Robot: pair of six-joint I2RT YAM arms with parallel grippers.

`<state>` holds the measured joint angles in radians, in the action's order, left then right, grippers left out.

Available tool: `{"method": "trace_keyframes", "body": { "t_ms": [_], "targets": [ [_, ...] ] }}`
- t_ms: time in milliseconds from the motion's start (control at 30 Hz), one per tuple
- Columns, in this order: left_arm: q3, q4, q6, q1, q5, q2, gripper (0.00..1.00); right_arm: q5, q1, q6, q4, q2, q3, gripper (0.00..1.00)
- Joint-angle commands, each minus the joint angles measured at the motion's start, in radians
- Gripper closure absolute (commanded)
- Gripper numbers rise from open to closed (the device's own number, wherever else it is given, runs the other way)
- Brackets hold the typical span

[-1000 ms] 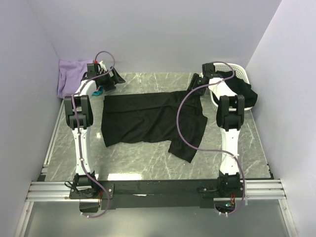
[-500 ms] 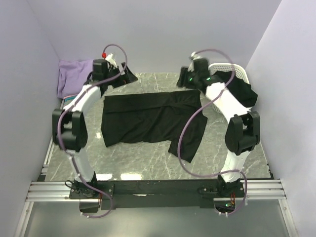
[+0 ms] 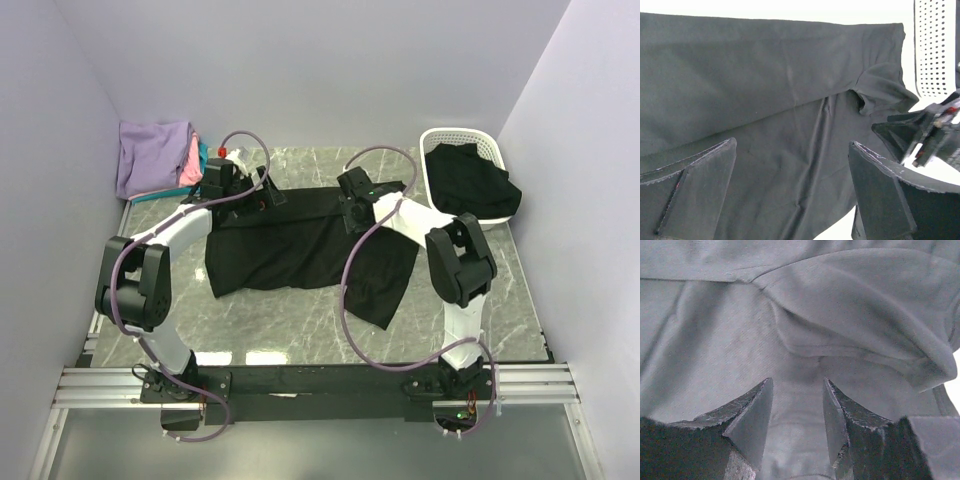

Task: Fold and stack the t-shirts
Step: Fold the tshirt

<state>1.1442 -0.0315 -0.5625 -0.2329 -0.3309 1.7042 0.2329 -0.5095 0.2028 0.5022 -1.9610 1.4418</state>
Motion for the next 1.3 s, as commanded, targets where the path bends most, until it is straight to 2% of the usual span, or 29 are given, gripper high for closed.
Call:
{"method": "trace_keyframes", "body": {
  "t_ms": [0, 333, 800, 867, 900, 1000, 1267],
  "targets": [
    [0.011, 0.053, -0.004, 0.0, 0.007, -0.034, 0.01, 0.121, -0.02, -0.032, 0.015, -0.05, 0.077, 0.49],
    [0.023, 0.045, 0.007, 0.0, 0.01, -0.005, 0.01, 0.137, -0.032, -0.017, 0.047, -0.13, 0.183, 0.5],
    [0.049, 0.035, 0.013, 0.0, 0.007, 0.035, 0.01, 0.126, -0.046, -0.002, 0.076, -0.191, 0.226, 0.5],
    [0.048, 0.035, 0.013, 0.0, 0.007, 0.034, 0.0, 0.144, -0.047, 0.006, 0.094, -0.208, 0.242, 0.56],
    [0.048, 0.035, 0.015, 0.0, 0.009, 0.034, 0.0, 0.148, -0.046, 0.007, 0.099, -0.21, 0.246, 0.7],
    [0.052, 0.035, 0.015, 0.0, 0.009, 0.032, 0.01, 0.155, -0.046, 0.012, 0.095, -0.204, 0.246, 1.0],
    [0.06, 0.012, 0.016, 0.0, 0.007, 0.034, 0.01, 0.141, -0.07, 0.004, 0.102, -0.092, 0.219, 1.0]
  ]
}}
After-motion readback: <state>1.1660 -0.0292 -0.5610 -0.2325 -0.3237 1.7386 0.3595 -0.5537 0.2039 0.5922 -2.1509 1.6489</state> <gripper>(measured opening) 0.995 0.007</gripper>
